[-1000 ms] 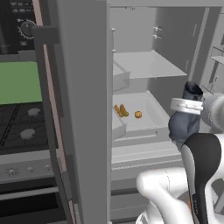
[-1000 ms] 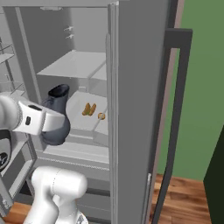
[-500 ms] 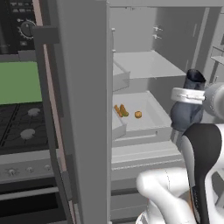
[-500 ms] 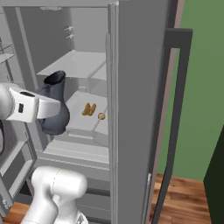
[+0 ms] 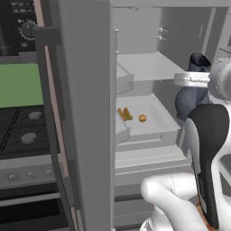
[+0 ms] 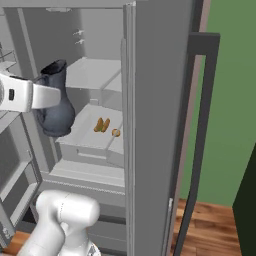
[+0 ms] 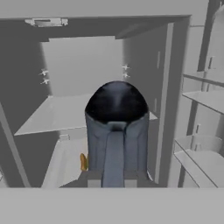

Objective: Move the cookie dough ball and hotdog bun from the top shelf to the second highest shelf to make space. Then, place the pitcher from the counter on the cleared top shelf.

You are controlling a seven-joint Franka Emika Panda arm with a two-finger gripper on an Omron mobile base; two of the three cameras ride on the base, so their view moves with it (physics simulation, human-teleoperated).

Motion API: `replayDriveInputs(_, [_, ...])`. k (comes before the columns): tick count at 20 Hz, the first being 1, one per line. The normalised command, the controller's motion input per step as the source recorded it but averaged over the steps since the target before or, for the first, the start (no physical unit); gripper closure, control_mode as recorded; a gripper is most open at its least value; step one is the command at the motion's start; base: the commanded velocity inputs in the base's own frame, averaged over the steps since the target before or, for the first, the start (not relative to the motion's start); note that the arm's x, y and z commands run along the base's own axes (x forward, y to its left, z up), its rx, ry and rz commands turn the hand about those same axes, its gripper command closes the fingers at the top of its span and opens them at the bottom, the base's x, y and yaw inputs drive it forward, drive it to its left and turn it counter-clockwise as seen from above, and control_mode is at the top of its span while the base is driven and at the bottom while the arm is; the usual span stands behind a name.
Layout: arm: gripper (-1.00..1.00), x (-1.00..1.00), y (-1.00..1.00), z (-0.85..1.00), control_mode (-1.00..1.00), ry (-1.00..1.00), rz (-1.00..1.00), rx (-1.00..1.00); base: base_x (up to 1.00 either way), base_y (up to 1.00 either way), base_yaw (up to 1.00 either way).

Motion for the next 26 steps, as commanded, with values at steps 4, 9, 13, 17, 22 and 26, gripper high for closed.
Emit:
replayDriveInputs(4, [1.00,0.26,0.00,0.02,-1.00,-0.02,0.02,-0.05,0.00,0.00,0.00])
replayDriveInputs(9, [1.00,0.36,0.00,0.00,-1.00,-0.06,0.03,-0.02,0.00,0.00,0.00])
replayDriveInputs(13, [1.00,0.49,0.00,0.00,-1.00,-0.14,0.04,0.00,0.00,0.00,0.00])
replayDriveInputs(17, [1.00,0.56,0.00,0.00,-1.00,-0.13,0.05,0.00,0.00,0.00,0.00])
replayDriveInputs(22, [1.00,0.56,0.00,0.00,-1.00,-0.02,0.03,0.00,0.00,0.00,0.00])
replayDriveInputs(26, [1.00,0.62,-0.04,0.00,-1.00,0.00,0.04,0.00,0.00,0.00,0.00])
